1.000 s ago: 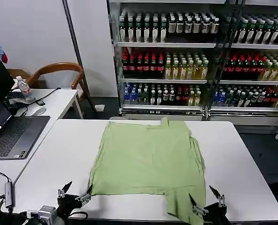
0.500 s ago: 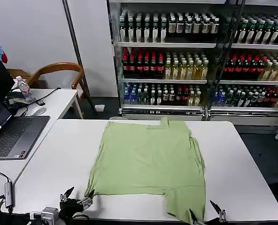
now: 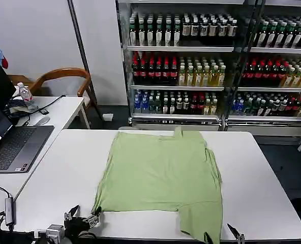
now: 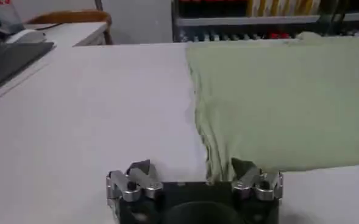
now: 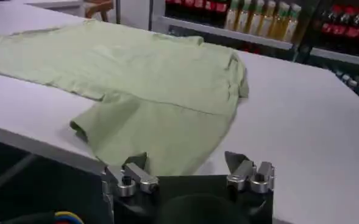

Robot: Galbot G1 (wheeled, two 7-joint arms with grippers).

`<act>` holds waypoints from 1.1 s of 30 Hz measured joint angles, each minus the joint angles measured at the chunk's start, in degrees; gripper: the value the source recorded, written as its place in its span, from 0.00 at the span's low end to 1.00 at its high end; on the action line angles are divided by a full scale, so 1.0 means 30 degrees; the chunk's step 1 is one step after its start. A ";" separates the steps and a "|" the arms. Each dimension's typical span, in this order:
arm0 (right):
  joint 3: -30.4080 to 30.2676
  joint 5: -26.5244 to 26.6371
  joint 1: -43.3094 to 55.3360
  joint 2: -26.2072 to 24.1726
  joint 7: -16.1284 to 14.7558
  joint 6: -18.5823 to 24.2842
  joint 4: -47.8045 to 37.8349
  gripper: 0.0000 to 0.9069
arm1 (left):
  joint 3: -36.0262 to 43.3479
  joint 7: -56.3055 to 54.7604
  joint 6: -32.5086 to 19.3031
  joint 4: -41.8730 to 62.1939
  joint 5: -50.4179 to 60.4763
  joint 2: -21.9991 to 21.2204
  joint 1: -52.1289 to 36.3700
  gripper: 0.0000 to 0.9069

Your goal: Fold and organize the clothes.

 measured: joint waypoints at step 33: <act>0.0074 0.2574 0.3251 -0.0507 -0.0101 -0.0559 0.0311 0.00 | 0.0504 0.0467 -0.1071 -0.0305 -0.0524 0.1001 -0.1161 0.06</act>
